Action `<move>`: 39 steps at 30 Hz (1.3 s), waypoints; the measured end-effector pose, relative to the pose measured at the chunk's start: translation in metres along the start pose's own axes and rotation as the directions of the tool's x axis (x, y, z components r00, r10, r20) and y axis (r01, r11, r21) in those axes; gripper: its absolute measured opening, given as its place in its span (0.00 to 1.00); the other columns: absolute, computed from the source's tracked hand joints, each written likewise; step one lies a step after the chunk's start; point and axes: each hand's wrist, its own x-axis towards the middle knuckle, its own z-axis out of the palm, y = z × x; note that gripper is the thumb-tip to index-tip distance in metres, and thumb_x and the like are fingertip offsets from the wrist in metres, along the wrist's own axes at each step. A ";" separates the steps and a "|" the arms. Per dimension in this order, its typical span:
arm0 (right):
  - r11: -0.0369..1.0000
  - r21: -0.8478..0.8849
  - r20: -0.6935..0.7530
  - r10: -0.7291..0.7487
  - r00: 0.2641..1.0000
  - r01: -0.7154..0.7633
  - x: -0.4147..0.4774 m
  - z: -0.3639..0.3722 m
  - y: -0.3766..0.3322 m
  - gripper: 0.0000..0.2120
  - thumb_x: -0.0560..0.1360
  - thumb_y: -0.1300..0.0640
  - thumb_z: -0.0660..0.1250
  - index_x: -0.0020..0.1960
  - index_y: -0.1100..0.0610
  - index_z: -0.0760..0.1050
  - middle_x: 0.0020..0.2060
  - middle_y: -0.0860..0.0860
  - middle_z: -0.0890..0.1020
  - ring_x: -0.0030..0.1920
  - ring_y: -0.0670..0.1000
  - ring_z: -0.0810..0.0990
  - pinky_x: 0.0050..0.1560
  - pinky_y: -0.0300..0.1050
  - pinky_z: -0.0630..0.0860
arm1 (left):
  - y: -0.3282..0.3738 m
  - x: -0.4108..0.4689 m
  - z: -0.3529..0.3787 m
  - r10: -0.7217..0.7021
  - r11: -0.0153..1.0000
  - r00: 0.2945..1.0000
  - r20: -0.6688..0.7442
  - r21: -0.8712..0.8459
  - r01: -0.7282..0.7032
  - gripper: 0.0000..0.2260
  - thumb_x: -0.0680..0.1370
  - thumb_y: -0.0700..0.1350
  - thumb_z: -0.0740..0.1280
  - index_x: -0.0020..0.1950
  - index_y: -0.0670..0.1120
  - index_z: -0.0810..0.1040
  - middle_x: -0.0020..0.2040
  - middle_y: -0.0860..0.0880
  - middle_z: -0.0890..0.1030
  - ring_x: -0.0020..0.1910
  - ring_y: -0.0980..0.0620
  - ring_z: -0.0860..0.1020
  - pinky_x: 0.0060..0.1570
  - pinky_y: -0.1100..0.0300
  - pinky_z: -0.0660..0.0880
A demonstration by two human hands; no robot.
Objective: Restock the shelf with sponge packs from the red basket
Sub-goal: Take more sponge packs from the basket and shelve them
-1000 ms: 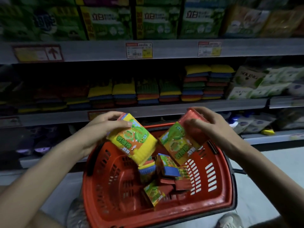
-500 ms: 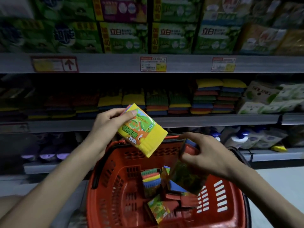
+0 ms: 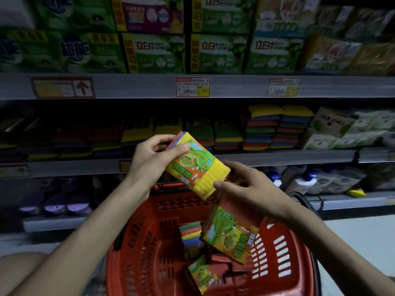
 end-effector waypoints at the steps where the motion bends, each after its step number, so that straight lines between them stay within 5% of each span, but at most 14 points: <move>1: 1.000 0.023 0.011 0.013 1.000 -0.014 0.001 -0.002 -0.001 0.44 0.64 0.20 0.65 0.76 0.37 0.66 0.62 0.40 0.81 0.60 0.40 0.80 0.63 0.50 0.79 | 0.001 0.001 0.000 0.011 1.000 1.000 0.007 -0.001 -0.011 0.20 0.67 0.52 0.79 0.56 0.49 0.85 0.52 0.46 0.87 0.49 0.54 0.86 0.44 0.61 0.81; 11: 0.961 0.268 0.073 0.048 0.996 -0.066 -0.001 0.003 -0.012 0.18 0.74 0.46 0.76 0.60 0.50 0.79 0.52 0.46 0.87 0.52 0.46 0.86 0.58 0.52 0.82 | 0.003 -0.004 0.013 0.068 0.997 0.997 0.029 -0.034 -0.067 0.19 0.70 0.51 0.78 0.59 0.47 0.84 0.53 0.47 0.86 0.46 0.59 0.84 0.40 0.68 0.77; 14: 0.935 0.348 0.027 0.065 0.998 -0.070 -0.002 0.003 -0.013 0.17 0.73 0.48 0.76 0.58 0.52 0.80 0.50 0.50 0.87 0.49 0.51 0.87 0.53 0.51 0.83 | 0.003 -0.003 0.017 0.063 0.994 0.998 -0.008 -0.087 -0.063 0.30 0.67 0.57 0.81 0.65 0.49 0.80 0.60 0.48 0.82 0.52 0.60 0.83 0.39 0.70 0.77; 17: 0.907 0.416 -0.016 0.077 0.997 -0.064 -0.002 0.001 -0.014 0.18 0.72 0.47 0.76 0.59 0.52 0.80 0.49 0.49 0.88 0.47 0.50 0.87 0.48 0.48 0.83 | 0.002 -0.002 0.016 0.007 0.989 0.999 -0.048 -0.146 -0.014 0.42 0.61 0.67 0.76 0.72 0.54 0.73 0.64 0.49 0.81 0.60 0.53 0.82 0.54 0.58 0.80; 20: 0.890 0.452 -0.048 0.092 0.995 -0.061 -0.002 0.000 -0.012 0.22 0.69 0.42 0.74 0.60 0.50 0.80 0.49 0.49 0.88 0.47 0.51 0.88 0.48 0.48 0.84 | -0.002 -0.008 0.019 -0.101 0.984 0.995 -0.003 -0.148 0.099 0.43 0.60 0.70 0.76 0.71 0.57 0.72 0.61 0.52 0.83 0.60 0.49 0.82 0.67 0.42 0.75; 24: 0.833 0.550 -0.111 0.147 0.983 -0.063 -0.001 0.001 -0.011 0.22 0.68 0.41 0.74 0.57 0.51 0.82 0.47 0.50 0.88 0.45 0.52 0.88 0.45 0.45 0.83 | -0.013 -0.022 0.029 -0.234 0.966 0.948 0.218 -0.063 0.253 0.51 0.58 0.72 0.79 0.77 0.61 0.64 0.70 0.53 0.79 0.65 0.49 0.80 0.67 0.42 0.74; 27: 0.804 0.588 -0.105 0.181 0.978 -0.086 0.001 0.002 -0.012 0.23 0.68 0.40 0.74 0.57 0.52 0.83 0.49 0.51 0.88 0.46 0.54 0.88 0.46 0.47 0.84 | -0.016 -0.029 0.037 -0.237 0.971 0.944 0.229 0.057 0.230 0.53 0.62 0.67 0.80 0.80 0.64 0.54 0.72 0.56 0.69 0.67 0.55 0.73 0.71 0.49 0.69; 31: 0.817 0.568 -0.106 0.195 0.975 -0.102 0.001 0.003 -0.016 0.21 0.69 0.40 0.72 0.56 0.52 0.82 0.47 0.50 0.88 0.44 0.50 0.88 0.42 0.42 0.83 | -0.019 -0.028 0.037 -0.255 0.965 0.950 0.179 -0.011 0.262 0.52 0.55 0.67 0.82 0.75 0.67 0.62 0.75 0.52 0.72 0.69 0.50 0.76 0.70 0.45 0.72; 34: 0.851 0.516 -0.128 0.193 0.973 -0.101 0.003 0.004 -0.018 0.13 0.75 0.44 0.72 0.55 0.50 0.84 0.46 0.49 0.88 0.44 0.49 0.88 0.45 0.43 0.84 | -0.016 -0.024 0.036 -0.224 0.967 0.956 0.191 -0.082 0.243 0.38 0.58 0.59 0.84 0.65 0.67 0.73 0.65 0.54 0.81 0.64 0.51 0.80 0.67 0.47 0.74; 39: 0.831 0.549 -0.130 0.195 0.972 -0.093 0.000 -0.001 -0.019 0.12 0.76 0.44 0.71 0.55 0.50 0.83 0.45 0.51 0.88 0.42 0.49 0.88 0.40 0.39 0.83 | -0.013 -0.024 0.041 -0.195 0.965 0.963 0.186 -0.139 0.222 0.39 0.62 0.61 0.81 0.70 0.58 0.73 0.57 0.53 0.86 0.58 0.50 0.84 0.66 0.44 0.76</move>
